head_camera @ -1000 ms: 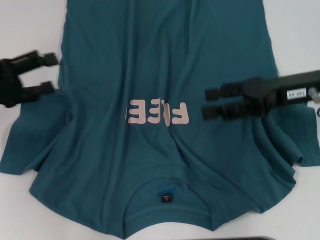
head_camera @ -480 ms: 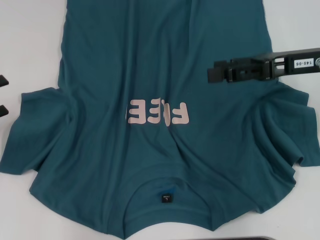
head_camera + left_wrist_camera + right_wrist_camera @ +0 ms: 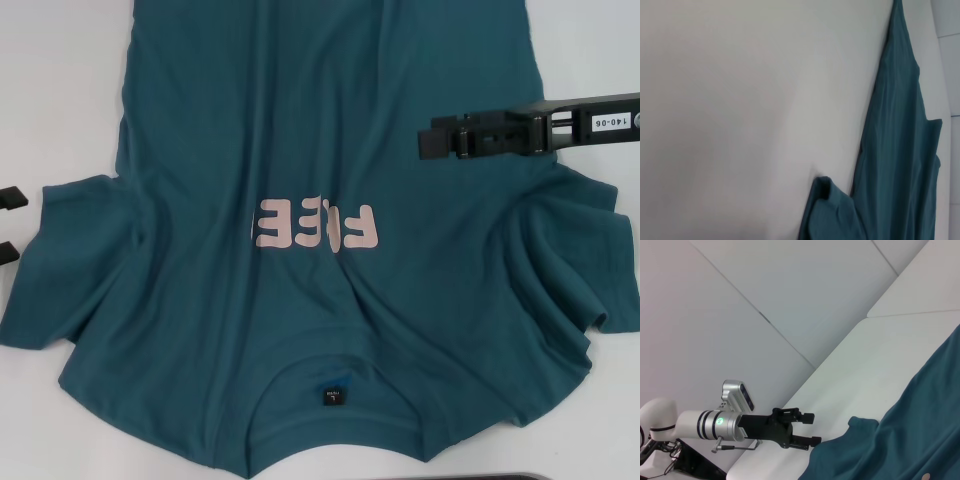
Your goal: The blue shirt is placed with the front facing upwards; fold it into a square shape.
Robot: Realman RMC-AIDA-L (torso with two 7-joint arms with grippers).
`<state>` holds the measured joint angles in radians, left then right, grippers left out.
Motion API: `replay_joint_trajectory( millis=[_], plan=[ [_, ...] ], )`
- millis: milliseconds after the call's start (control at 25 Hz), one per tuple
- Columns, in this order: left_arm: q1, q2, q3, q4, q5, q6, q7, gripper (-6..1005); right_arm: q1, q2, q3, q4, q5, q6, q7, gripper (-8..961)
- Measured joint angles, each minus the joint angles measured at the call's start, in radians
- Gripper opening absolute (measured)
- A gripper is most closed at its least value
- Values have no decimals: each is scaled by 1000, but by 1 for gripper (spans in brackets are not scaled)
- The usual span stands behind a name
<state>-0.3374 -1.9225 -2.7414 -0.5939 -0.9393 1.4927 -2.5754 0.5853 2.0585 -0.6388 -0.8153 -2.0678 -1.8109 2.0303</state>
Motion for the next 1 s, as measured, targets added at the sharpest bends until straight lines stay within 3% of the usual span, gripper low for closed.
replay_joint_trajectory(
  millis=[720, 1000],
  plan=[
    [-43, -10, 97, 8, 12, -10, 10, 735, -5, -2, 4, 2, 0, -1, 1, 907],
    [-72, -6, 107, -24, 91, -11, -56, 696, -10, -2, 18, 6, 0, -9, 1, 906]
  ],
)
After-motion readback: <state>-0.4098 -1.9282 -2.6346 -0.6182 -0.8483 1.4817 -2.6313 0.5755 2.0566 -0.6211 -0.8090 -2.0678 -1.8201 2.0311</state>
